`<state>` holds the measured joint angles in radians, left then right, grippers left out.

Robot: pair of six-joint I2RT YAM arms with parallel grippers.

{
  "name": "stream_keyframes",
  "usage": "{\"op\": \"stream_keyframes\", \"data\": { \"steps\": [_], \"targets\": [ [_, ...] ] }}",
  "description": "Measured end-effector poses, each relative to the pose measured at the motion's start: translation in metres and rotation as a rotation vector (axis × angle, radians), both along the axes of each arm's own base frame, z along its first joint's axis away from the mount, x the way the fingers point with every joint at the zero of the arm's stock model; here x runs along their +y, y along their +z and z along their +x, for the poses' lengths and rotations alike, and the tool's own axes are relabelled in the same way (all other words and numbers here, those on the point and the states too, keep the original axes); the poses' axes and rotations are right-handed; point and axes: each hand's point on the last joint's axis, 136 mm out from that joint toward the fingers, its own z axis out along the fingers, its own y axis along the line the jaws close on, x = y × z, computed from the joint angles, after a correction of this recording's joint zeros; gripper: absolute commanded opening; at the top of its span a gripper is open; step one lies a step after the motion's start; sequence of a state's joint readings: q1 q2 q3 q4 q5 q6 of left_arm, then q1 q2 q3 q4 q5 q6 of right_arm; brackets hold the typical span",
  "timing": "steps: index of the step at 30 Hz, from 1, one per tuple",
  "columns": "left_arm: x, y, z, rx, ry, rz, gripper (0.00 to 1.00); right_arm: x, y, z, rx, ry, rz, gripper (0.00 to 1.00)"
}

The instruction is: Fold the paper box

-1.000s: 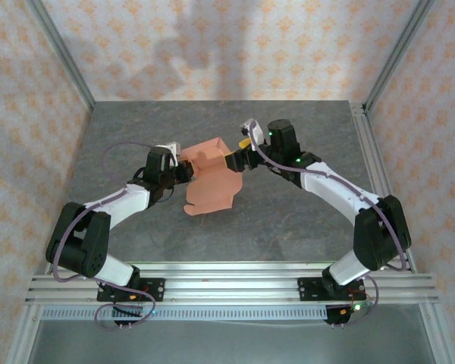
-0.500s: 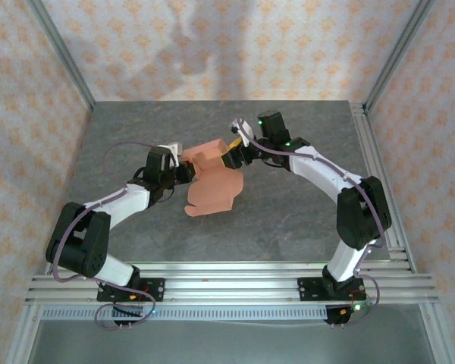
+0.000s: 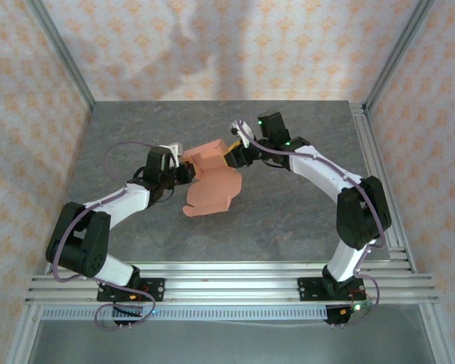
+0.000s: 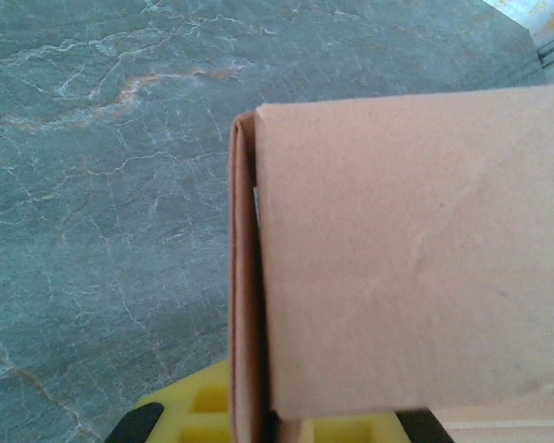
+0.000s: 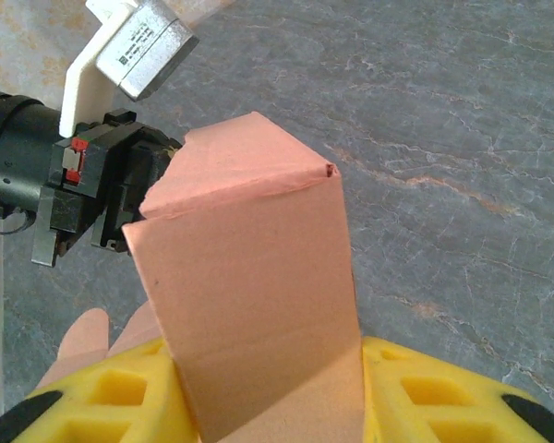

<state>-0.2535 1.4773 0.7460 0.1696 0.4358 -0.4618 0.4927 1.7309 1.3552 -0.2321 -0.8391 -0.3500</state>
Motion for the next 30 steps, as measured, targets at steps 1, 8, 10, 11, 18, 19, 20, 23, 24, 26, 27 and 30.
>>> {"op": "stream_keyframes", "data": {
  "steps": [1, 8, 10, 11, 18, 19, 20, 23, 24, 26, 27, 30],
  "targets": [
    [0.000, 0.000, 0.000, 0.000, 0.000, 0.000, 0.00, 0.000, 0.000, 0.001, 0.006, -0.009, -0.001, 0.69],
    [0.004, 0.002, 0.003, 0.017, 0.037, 0.004, 0.00, -0.010, -0.001, 0.022, -0.021, -0.155, -0.013, 0.85],
    [0.008, 0.001, 0.004, 0.045, 0.071, 0.000, 0.00, -0.019, -0.005, 0.029, -0.019, -0.236, -0.027, 0.86],
    [0.010, 0.001, 0.004, 0.059, 0.089, -0.009, 0.00, -0.025, -0.005, 0.033, -0.015, -0.290, -0.033, 0.86],
    [0.020, -0.004, 0.004, 0.156, 0.250, -0.154, 0.00, -0.072, 0.016, 0.036, -0.013, -0.638, -0.003, 0.86],
    [0.021, -0.007, 0.003, 0.173, 0.279, -0.179, 0.00, -0.076, 0.022, 0.032, -0.021, -0.675, 0.011, 0.86],
    [0.023, -0.010, 0.002, 0.189, 0.307, -0.198, 0.00, -0.080, 0.027, 0.027, -0.026, -0.704, 0.027, 0.86],
    [0.028, -0.018, -0.002, 0.232, 0.391, -0.247, 0.00, -0.082, 0.040, 0.009, -0.048, -0.755, 0.097, 0.86],
    [0.030, -0.019, -0.002, 0.241, 0.416, -0.263, 0.00, -0.081, 0.041, 0.004, -0.053, -0.760, 0.113, 0.86],
    [0.033, -0.021, -0.002, 0.257, 0.472, -0.296, 0.00, -0.076, 0.042, -0.007, -0.064, -0.765, 0.148, 0.86],
    [0.035, -0.021, -0.002, 0.261, 0.493, -0.309, 0.00, -0.073, 0.042, -0.011, -0.070, -0.766, 0.162, 0.86],
    [0.041, -0.017, -0.004, 0.262, 0.560, -0.350, 0.00, -0.059, 0.036, -0.023, -0.092, -0.764, 0.190, 0.86]
  ]
}}
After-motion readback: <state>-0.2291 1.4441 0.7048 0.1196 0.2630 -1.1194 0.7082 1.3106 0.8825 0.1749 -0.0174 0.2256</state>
